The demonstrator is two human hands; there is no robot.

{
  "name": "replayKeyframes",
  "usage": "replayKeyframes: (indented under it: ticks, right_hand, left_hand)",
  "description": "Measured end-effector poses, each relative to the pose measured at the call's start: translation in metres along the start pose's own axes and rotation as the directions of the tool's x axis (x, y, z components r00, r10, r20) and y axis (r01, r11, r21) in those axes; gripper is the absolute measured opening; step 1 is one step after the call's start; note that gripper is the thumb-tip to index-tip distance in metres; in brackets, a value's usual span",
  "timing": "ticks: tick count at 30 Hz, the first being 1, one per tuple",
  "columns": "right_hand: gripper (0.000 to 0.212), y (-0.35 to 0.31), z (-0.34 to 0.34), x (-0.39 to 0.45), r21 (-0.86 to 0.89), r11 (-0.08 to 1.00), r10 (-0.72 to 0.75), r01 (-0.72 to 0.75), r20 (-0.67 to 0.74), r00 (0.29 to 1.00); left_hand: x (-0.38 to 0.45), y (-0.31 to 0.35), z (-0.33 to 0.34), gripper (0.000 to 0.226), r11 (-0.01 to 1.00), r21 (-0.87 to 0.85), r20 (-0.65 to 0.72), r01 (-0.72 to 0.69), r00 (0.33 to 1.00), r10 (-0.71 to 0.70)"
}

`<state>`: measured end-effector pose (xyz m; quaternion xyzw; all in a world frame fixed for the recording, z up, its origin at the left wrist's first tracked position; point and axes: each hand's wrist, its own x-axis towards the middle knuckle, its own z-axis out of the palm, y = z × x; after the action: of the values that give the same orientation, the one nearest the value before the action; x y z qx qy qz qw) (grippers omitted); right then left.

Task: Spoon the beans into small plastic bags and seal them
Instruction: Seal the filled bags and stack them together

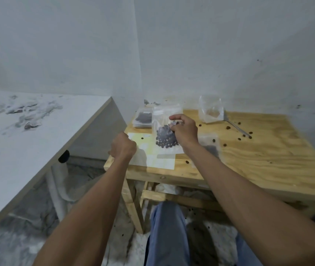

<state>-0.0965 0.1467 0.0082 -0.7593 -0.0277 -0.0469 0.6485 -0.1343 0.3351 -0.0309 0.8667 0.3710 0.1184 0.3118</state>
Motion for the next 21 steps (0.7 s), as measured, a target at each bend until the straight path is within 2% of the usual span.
replayKeyframes:
  ticks: [2, 4, 6, 8, 11, 15, 18, 21]
  right_hand:
    - [0.03, 0.001, -0.002, 0.0, -0.001, 1.0, 0.003, -0.003, -0.001, 1.0]
    - [0.028, 0.004, -0.004, 0.0, -0.002, 1.0, 0.006, -0.006, -0.004, 1.0]
    - [0.025, 0.006, -0.005, -0.001, -0.006, 1.0, 0.012, -0.012, -0.008, 1.0]
    - [0.023, 0.008, -0.005, -0.002, -0.006, 1.0, 0.017, -0.017, -0.013, 1.0]
    - [0.02, 0.005, -0.003, -0.005, 0.011, 1.0, 0.026, -0.026, -0.034, 0.999]
    - [0.007, 0.0, -0.006, -0.005, 0.041, 0.999, 0.008, -0.005, -0.058, 0.998]
    - [0.015, 0.001, -0.01, -0.006, 0.043, 0.999, -0.001, 0.003, -0.052, 0.999]
    - [0.019, 0.004, -0.013, -0.003, 0.045, 0.999, 0.004, -0.001, -0.072, 0.997]
  left_hand:
    - [-0.003, 0.002, -0.002, 0.037, 0.998, -0.06, 0.007, 0.004, 1.0, -0.003]
    - [-0.007, 0.01, -0.006, 0.038, 0.974, -0.226, 0.032, -0.027, 0.999, 0.036]
    - [-0.014, 0.027, -0.011, 0.037, 0.883, -0.461, 0.059, -0.085, 0.99, 0.126]
    - [-0.025, 0.048, -0.013, 0.035, 0.81, -0.571, 0.071, -0.136, 0.974, 0.214]
    - [-0.044, 0.073, -0.009, 0.035, 0.767, -0.618, 0.059, -0.171, 0.963, 0.262]
    - [-0.06, 0.087, 0.006, 0.034, 0.777, -0.608, 0.007, -0.164, 0.977, 0.212]
    - [-0.068, 0.089, 0.013, 0.03, 0.77, -0.615, -0.048, -0.168, 0.983, 0.176]
    - [-0.07, 0.086, 0.017, 0.03, 0.75, -0.625, -0.068, -0.219, 0.972, 0.227]
